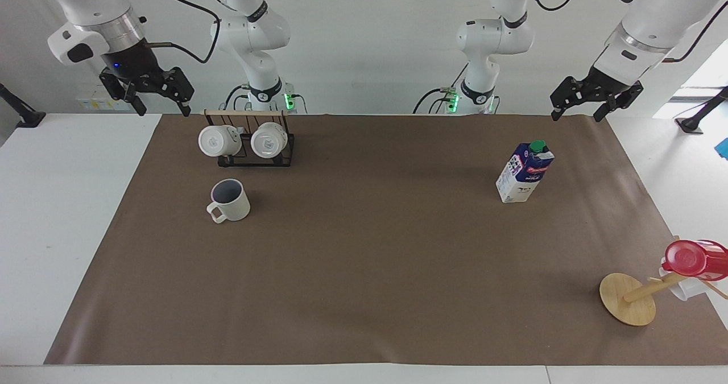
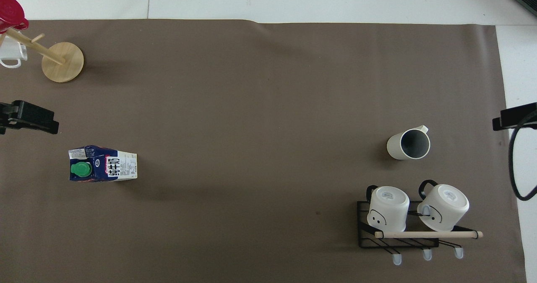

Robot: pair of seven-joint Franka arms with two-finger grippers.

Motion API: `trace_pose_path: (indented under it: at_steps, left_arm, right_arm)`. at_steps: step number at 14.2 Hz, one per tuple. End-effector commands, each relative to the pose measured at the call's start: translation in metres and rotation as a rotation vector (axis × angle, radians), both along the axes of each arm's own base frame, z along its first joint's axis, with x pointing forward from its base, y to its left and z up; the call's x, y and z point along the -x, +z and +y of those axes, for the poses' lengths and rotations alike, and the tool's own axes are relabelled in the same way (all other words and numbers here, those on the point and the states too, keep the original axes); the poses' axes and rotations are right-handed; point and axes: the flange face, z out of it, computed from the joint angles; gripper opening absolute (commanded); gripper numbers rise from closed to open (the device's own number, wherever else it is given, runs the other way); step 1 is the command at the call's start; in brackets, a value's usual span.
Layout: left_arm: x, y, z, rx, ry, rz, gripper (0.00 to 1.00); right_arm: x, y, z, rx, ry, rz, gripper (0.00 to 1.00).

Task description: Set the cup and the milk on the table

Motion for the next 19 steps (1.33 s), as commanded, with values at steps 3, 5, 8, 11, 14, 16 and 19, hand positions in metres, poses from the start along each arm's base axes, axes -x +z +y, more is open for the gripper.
trace_pose_path:
  at_steps: [3, 5, 8, 11, 14, 16, 19]
  left_arm:
    - [0.005, 0.003, 0.002, -0.008, -0.007, 0.003, 1.00]
    - [0.005, 0.003, 0.003, -0.008, -0.004, 0.001, 1.00]
    - [0.005, 0.003, 0.002, -0.008, -0.007, 0.003, 1.00]
    - [0.005, 0.003, 0.002, -0.008, -0.007, 0.001, 1.00]
    - [0.005, 0.003, 0.002, -0.008, -0.007, 0.001, 1.00]
    - [0.005, 0.003, 0.003, -0.008, -0.004, 0.001, 1.00]
    - [0.005, 0.003, 0.002, -0.008, -0.007, 0.001, 1.00]
  right_arm:
    - [0.010, 0.000, -0.007, 0.052, -0.018, 0.004, 1.00]
    - [0.010, -0.001, -0.007, 0.067, -0.017, 0.006, 1.00]
    - [0.011, 0.000, -0.005, 0.055, -0.012, 0.010, 1.00]
    - [0.012, 0.000, -0.003, 0.051, -0.007, 0.011, 1.00]
    - [0.011, -0.001, 0.002, 0.049, 0.001, 0.011, 1.00]
    - [0.013, -0.005, 0.008, 0.048, 0.011, 0.004, 1.00]
    - [0.014, -0.023, 0.015, 0.042, 0.032, -0.018, 1.00]
